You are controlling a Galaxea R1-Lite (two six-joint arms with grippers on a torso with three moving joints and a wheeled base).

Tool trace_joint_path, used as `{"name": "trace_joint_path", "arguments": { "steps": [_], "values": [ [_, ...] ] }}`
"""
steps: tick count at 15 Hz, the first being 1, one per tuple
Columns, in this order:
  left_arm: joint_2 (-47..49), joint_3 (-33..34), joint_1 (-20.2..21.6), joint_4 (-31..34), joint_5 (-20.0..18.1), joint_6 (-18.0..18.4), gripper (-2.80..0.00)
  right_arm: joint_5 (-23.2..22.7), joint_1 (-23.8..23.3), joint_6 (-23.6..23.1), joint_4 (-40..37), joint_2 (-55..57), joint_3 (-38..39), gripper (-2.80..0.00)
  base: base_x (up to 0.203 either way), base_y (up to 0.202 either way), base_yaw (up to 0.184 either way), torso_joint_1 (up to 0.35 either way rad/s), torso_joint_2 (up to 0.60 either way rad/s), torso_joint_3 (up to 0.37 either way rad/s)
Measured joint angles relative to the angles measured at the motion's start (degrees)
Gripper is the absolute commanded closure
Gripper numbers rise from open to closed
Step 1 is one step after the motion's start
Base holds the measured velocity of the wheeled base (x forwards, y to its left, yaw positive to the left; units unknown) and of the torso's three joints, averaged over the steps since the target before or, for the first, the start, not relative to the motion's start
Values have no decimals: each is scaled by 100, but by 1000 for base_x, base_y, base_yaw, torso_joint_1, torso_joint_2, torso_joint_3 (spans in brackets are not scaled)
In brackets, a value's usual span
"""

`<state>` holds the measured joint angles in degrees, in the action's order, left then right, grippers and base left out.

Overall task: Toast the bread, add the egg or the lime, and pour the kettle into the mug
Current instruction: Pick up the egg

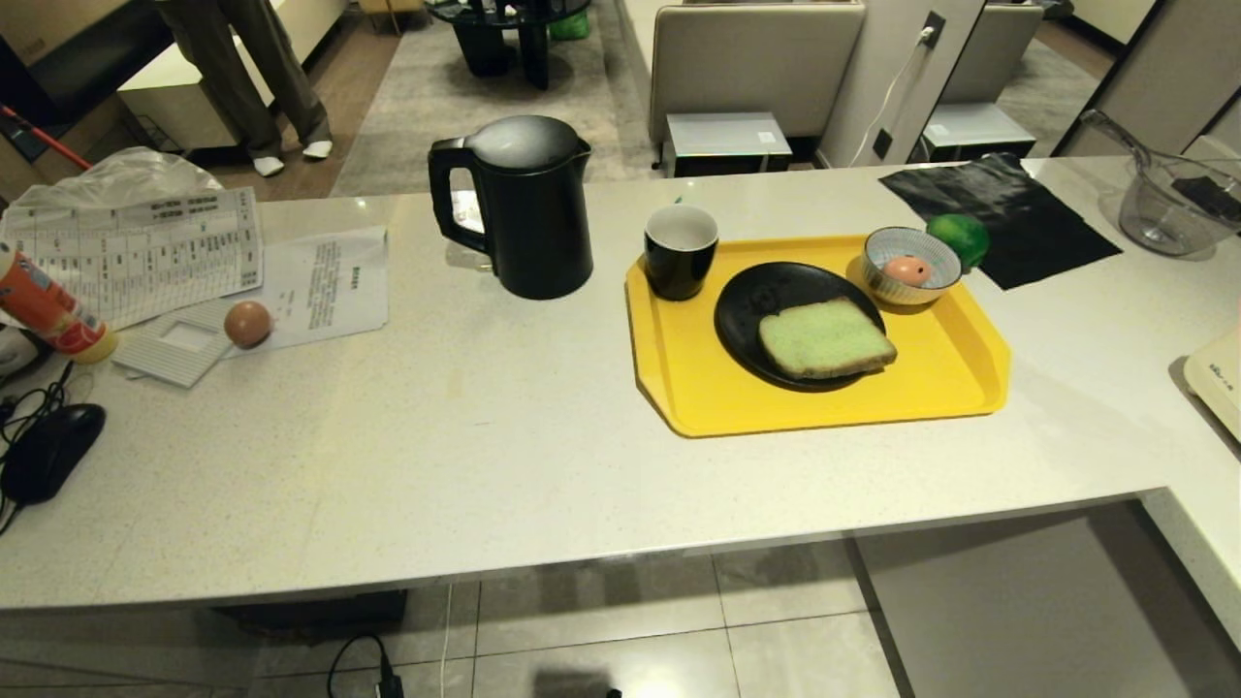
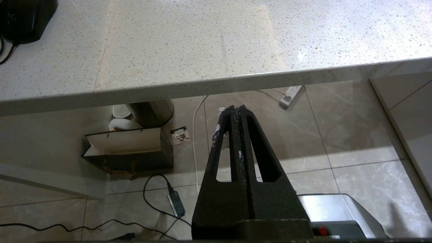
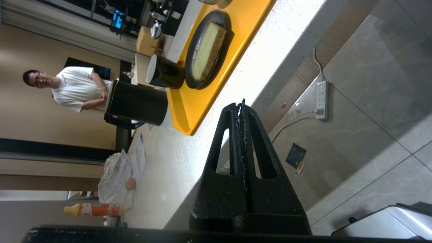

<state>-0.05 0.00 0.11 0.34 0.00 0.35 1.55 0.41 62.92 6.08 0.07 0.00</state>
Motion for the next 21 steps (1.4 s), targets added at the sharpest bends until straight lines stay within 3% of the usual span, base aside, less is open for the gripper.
{"name": "trace_joint_path", "arguments": {
  "steps": [15, 17, 21],
  "values": [
    [0, 0, 0, -1, 0, 2, 0, -52, 0, -118, 0, 0, 0, 0, 0, 0, 0, 0, 0, 0],
    [0, 0, -1, 1, 0, 2, 0, -43, 0, -622, -46, 0, 0, 0, 0, 0, 0, 0, 0, 0],
    [0, 0, 5, 2, 0, 0, 0, -67, 0, -2417, -83, 0, 0, 0, 0, 0, 0, 0, 0, 0]
  ]
}}
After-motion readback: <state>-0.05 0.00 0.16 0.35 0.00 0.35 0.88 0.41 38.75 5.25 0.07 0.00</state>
